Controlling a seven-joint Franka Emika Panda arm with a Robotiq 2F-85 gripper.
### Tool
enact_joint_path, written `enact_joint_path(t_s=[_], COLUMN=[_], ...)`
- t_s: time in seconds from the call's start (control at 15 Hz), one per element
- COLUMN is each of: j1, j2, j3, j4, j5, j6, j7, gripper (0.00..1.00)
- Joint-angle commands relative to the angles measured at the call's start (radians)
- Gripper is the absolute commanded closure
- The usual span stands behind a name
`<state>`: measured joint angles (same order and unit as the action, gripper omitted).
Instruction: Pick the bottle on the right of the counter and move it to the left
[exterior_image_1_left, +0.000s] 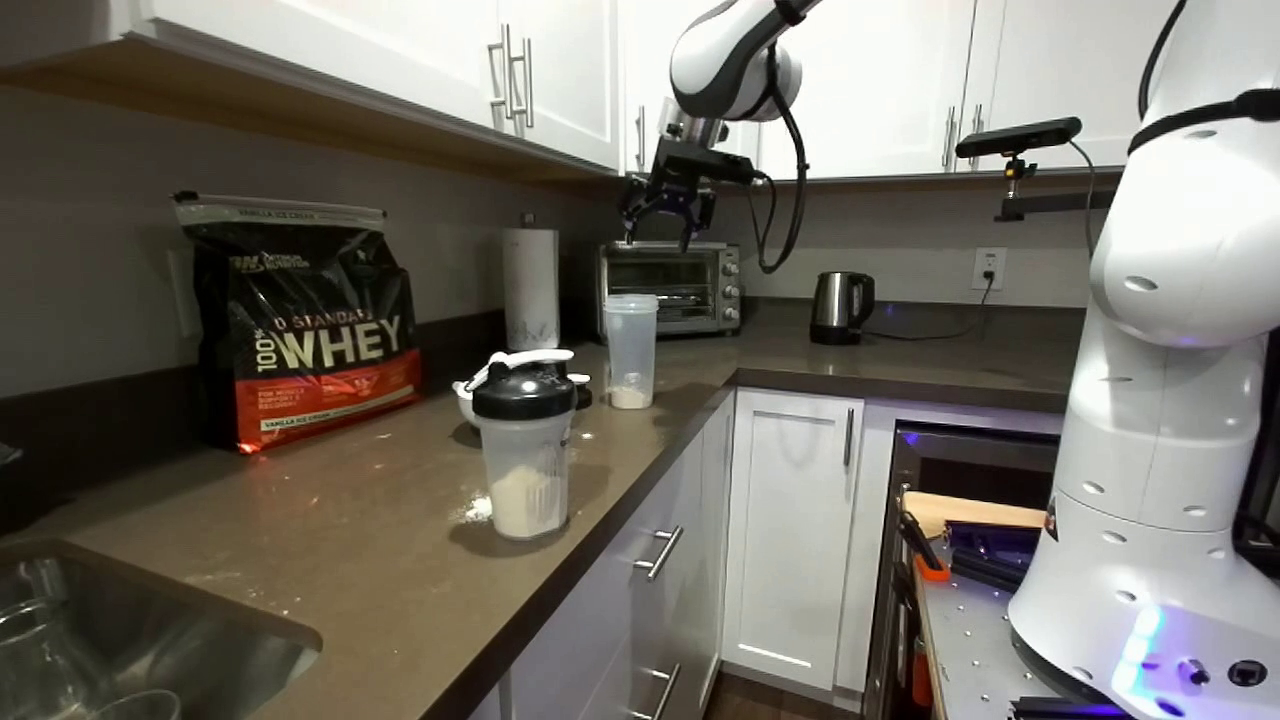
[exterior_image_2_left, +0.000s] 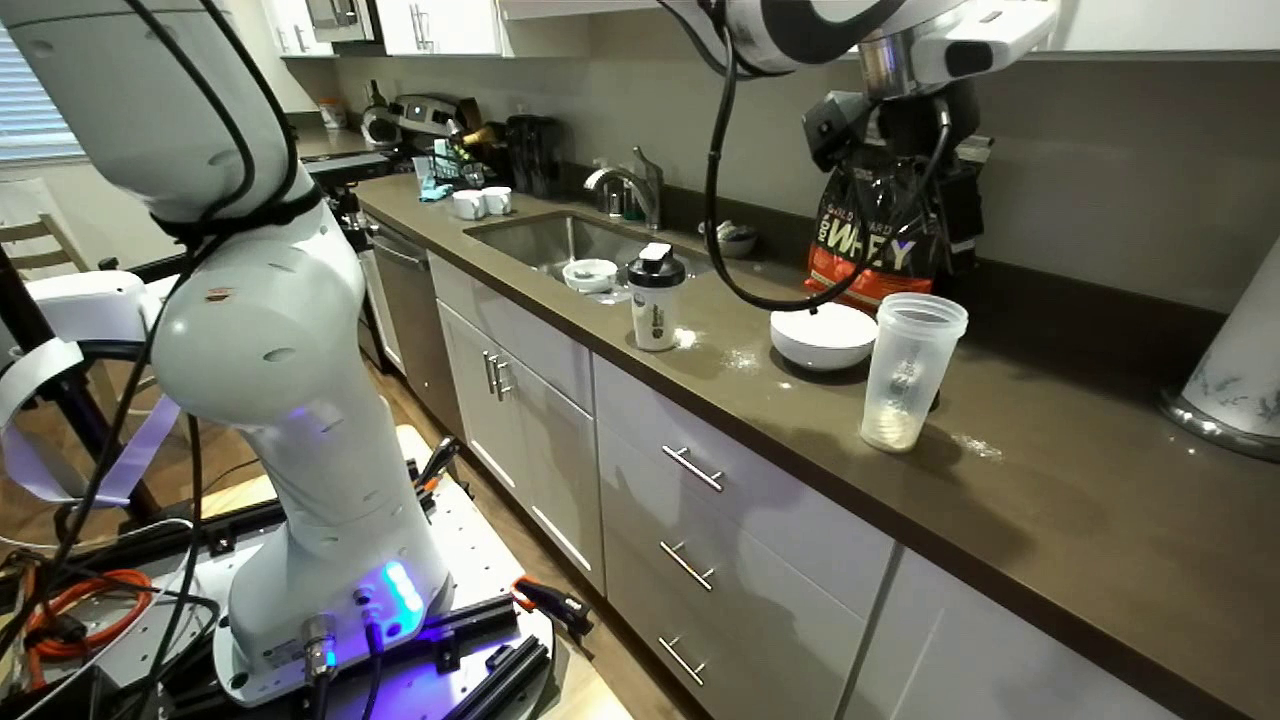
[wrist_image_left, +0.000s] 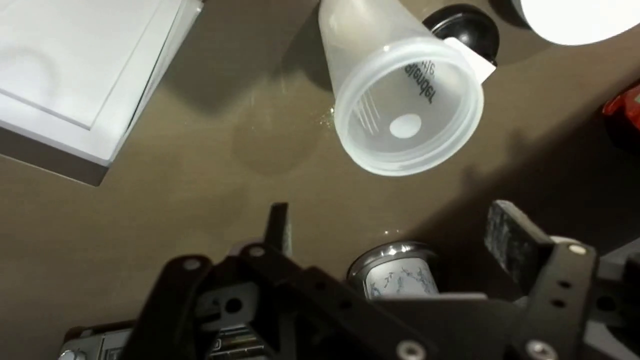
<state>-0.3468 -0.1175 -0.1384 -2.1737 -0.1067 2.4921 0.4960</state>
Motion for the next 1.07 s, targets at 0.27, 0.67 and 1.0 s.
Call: enact_joint_path(t_s=[0.27, 0.67, 1.0], j1=[0.051, 0.043, 0.051], j2=[0.223, 0.281, 0.276], j3=[-0.078, -0.119, -0.124], j4=[0.314, 0.436, 0.400], j5=[0.107, 0.150, 0.185], j6=[-0.319, -0.574, -0.583], j7=[-0.024, -0.059, -0.040], gripper=[0.00, 0.00, 0.00])
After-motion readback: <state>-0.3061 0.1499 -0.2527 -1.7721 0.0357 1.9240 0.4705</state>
